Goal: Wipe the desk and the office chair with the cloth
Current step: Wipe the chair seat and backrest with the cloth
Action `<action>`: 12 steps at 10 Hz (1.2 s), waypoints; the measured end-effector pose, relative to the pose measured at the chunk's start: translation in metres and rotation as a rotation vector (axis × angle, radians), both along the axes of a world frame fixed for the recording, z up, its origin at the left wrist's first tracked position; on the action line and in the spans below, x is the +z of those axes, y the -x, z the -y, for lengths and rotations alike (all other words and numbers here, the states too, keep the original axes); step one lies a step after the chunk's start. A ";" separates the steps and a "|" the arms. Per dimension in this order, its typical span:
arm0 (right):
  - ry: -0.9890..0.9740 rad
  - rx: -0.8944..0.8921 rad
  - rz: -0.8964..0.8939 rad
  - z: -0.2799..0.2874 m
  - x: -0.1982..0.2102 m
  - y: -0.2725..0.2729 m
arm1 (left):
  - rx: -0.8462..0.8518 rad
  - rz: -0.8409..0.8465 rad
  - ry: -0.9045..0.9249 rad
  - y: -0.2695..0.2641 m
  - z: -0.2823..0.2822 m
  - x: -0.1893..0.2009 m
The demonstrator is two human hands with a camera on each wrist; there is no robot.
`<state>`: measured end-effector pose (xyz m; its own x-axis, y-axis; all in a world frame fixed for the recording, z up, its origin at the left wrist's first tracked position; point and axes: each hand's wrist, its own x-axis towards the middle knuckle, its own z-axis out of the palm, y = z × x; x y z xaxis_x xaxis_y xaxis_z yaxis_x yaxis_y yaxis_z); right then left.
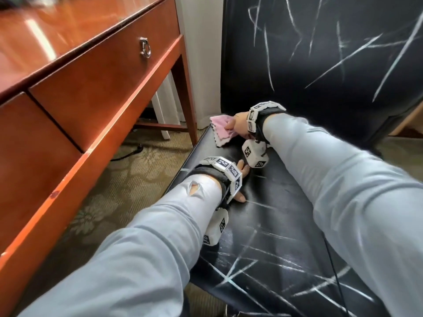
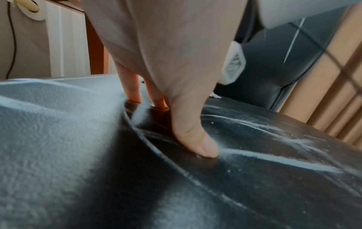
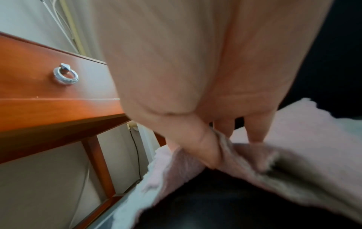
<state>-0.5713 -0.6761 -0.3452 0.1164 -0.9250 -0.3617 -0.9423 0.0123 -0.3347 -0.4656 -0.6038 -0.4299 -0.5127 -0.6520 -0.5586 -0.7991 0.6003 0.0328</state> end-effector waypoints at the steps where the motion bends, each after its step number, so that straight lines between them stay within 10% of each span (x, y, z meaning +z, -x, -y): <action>1: -0.069 0.005 0.064 0.000 0.002 -0.012 | -0.001 -0.038 0.007 -0.001 0.001 -0.004; 5: -0.044 -0.053 0.138 -0.082 0.011 0.057 | -0.033 0.065 0.054 0.007 0.007 0.018; 8: -0.135 -0.135 -0.431 -0.121 -0.021 0.130 | 0.032 -0.219 0.441 0.044 -0.009 0.101; 10: -0.164 -0.291 -0.405 -0.110 -0.044 0.147 | 0.027 -0.057 0.103 0.078 0.002 0.027; 12: -0.126 -0.201 -0.554 -0.105 -0.052 0.147 | 0.197 0.063 0.192 0.013 0.089 0.032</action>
